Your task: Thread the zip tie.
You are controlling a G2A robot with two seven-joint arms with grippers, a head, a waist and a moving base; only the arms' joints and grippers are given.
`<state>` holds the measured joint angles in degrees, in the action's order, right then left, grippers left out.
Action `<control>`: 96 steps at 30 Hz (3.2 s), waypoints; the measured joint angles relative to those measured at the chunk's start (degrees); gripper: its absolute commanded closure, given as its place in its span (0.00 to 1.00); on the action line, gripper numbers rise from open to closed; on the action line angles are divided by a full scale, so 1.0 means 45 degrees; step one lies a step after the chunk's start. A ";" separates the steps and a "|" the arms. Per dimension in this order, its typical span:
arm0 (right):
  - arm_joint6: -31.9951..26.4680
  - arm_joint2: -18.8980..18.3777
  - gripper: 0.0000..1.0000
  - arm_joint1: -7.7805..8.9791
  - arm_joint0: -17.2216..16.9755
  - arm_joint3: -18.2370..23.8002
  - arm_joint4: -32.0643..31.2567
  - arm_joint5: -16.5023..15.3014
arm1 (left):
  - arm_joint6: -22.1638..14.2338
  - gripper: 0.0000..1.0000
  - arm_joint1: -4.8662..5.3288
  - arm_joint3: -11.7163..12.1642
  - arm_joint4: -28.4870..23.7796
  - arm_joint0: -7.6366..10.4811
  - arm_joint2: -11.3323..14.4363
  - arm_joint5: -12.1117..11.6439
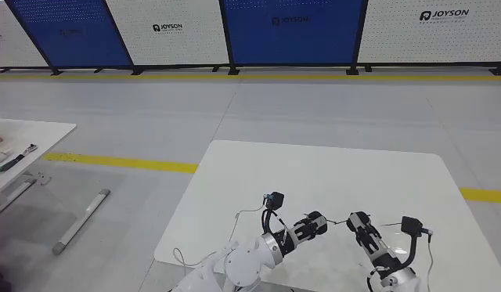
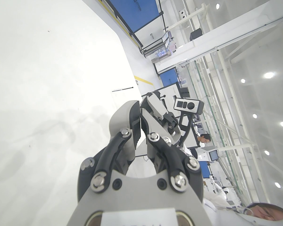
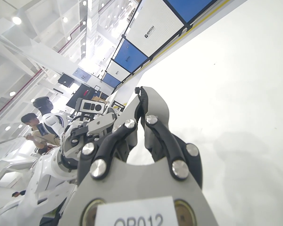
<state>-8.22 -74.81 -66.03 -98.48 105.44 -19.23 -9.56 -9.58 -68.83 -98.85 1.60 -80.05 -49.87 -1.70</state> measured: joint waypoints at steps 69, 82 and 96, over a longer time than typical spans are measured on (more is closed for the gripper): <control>-0.0168 -0.0423 1.00 -0.0218 -0.0195 0.0236 -0.0077 -0.0149 | 0.0198 1.00 -0.0120 -0.0096 -0.0312 -0.0087 -0.0011 -0.0103; -0.0330 -0.0454 1.00 -0.0256 -0.0162 0.0197 0.0370 -0.0458 | -0.0043 1.00 -0.0210 0.0158 -0.1196 -0.0115 0.0066 -0.1343; -0.0439 -0.0602 1.00 -0.0269 -0.0229 0.0328 0.0464 -0.0479 | 0.0100 1.00 -0.0241 0.0229 -0.0800 -0.0072 0.0060 -0.1105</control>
<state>-10.20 -77.52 -67.24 -99.51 106.92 -17.15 -11.71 -9.13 -69.91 -97.82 -2.00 -80.37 -49.60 -6.67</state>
